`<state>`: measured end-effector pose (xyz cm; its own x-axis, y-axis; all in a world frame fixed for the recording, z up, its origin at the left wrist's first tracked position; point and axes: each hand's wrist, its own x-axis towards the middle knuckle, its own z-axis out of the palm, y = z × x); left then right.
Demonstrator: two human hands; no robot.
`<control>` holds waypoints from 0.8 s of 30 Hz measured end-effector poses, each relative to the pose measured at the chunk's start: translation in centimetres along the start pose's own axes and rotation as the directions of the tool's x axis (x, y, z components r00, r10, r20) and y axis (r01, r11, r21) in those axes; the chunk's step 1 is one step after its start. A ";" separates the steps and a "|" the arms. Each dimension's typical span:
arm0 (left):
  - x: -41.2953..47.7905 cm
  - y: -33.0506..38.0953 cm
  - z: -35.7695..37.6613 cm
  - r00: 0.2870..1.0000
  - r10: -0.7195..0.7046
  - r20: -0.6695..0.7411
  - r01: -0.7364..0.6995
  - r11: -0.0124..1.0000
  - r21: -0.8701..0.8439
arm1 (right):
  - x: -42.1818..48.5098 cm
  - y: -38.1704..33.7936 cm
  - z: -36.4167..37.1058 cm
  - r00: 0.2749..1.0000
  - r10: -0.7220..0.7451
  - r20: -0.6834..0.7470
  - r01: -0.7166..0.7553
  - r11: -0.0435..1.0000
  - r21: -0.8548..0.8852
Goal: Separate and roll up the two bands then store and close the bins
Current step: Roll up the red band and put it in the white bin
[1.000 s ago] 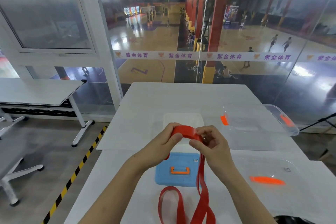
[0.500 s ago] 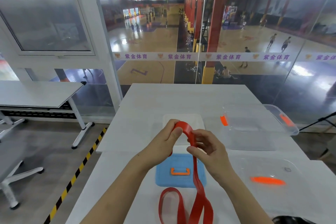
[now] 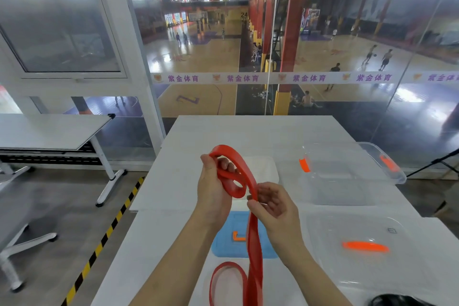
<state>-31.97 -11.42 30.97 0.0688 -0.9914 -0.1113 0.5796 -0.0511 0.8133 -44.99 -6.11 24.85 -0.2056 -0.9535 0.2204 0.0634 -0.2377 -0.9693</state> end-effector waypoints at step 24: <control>0.5 0.2 -4.7 0.894 0.185 0.407 -0.444 0.479 0.758 | 2.0 -0.6 -3.3 0.999 0.007 -0.054 -0.015 0.989 -0.149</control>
<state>-28.01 -11.41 28.36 -0.1621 -0.9453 0.2832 -0.3683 0.3242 0.8713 -48.66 -7.25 25.54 -0.2576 -0.9438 0.2070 -0.0800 -0.1927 -0.9780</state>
